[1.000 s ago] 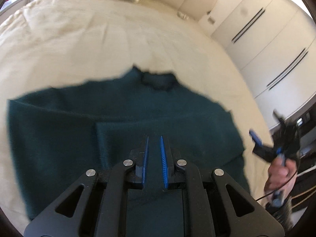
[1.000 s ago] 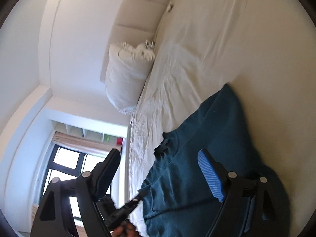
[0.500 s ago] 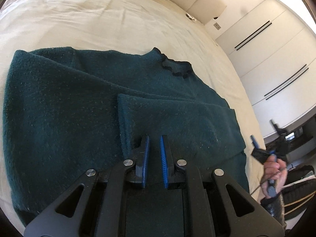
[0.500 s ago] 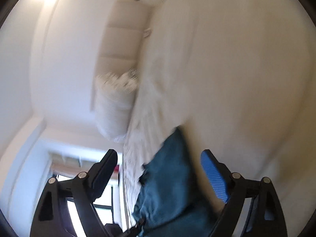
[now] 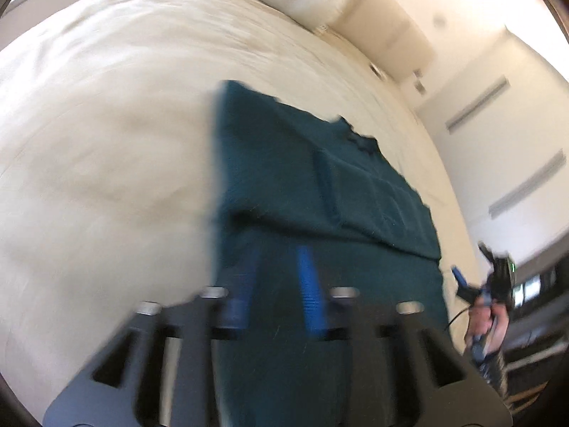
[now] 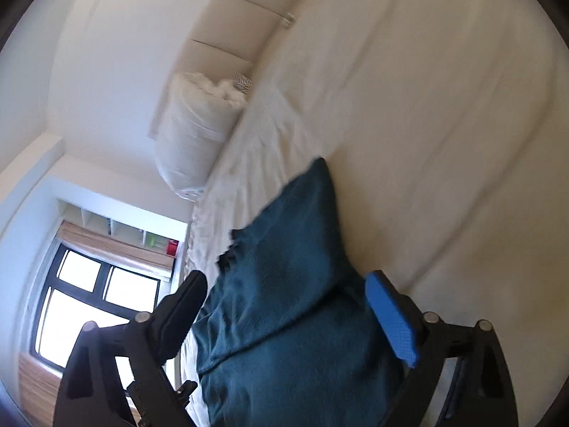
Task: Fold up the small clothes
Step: 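Grasp the sweater side edge with both grippers and fold it inward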
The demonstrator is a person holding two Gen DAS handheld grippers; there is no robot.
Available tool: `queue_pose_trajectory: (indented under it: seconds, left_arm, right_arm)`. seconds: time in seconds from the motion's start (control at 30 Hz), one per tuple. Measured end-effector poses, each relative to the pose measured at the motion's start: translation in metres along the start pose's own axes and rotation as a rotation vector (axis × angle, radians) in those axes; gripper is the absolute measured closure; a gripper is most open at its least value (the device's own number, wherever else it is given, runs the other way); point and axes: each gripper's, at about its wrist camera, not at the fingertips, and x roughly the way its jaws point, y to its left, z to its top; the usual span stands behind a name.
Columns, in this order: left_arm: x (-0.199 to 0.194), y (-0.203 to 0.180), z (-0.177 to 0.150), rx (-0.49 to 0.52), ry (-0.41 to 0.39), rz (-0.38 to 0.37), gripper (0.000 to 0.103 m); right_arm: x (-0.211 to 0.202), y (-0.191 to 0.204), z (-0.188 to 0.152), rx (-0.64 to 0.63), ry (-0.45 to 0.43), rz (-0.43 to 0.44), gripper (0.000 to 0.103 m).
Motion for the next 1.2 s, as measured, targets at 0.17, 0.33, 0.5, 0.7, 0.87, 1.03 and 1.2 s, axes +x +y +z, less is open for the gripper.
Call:
queue_pose_trajectory:
  seconds: [0.17,0.33,0.5,0.7,0.87,1.03,1.2]
  left_arm:
    - [-0.031,0.000,-0.055,-0.026,0.012,-0.048,0.017]
    - [-0.039,-0.002,-0.110,-0.008,0.120,-0.055,0.017]
    - [-0.055,0.008,-0.141,-0.055,0.153,-0.075,0.017]
    - [-0.062,0.010,-0.172,-0.067,0.206,-0.083,0.027]
    - [-0.066,0.013,-0.180,-0.051,0.273,-0.078,0.063]
    - [-0.059,0.009,-0.185,-0.036,0.291,-0.076,0.071]
    - [-0.050,0.010,-0.183,-0.032,0.311,-0.079,0.073]
  right_arm:
    - [-0.050,0.017,-0.037,-0.150,0.074,-0.051,0.009]
    - [-0.080,0.028,-0.080,-0.251,0.139,-0.096,0.009]
    - [-0.106,0.024,-0.110,-0.314,0.200,-0.132,0.010]
    - [-0.126,0.002,-0.130,-0.266,0.250,-0.145,0.013]
    - [-0.130,-0.007,-0.142,-0.244,0.284,-0.169,0.018]
    - [-0.140,-0.012,-0.146,-0.247,0.304,-0.208,0.021]
    - [-0.151,-0.023,-0.142,-0.243,0.327,-0.270,0.025]
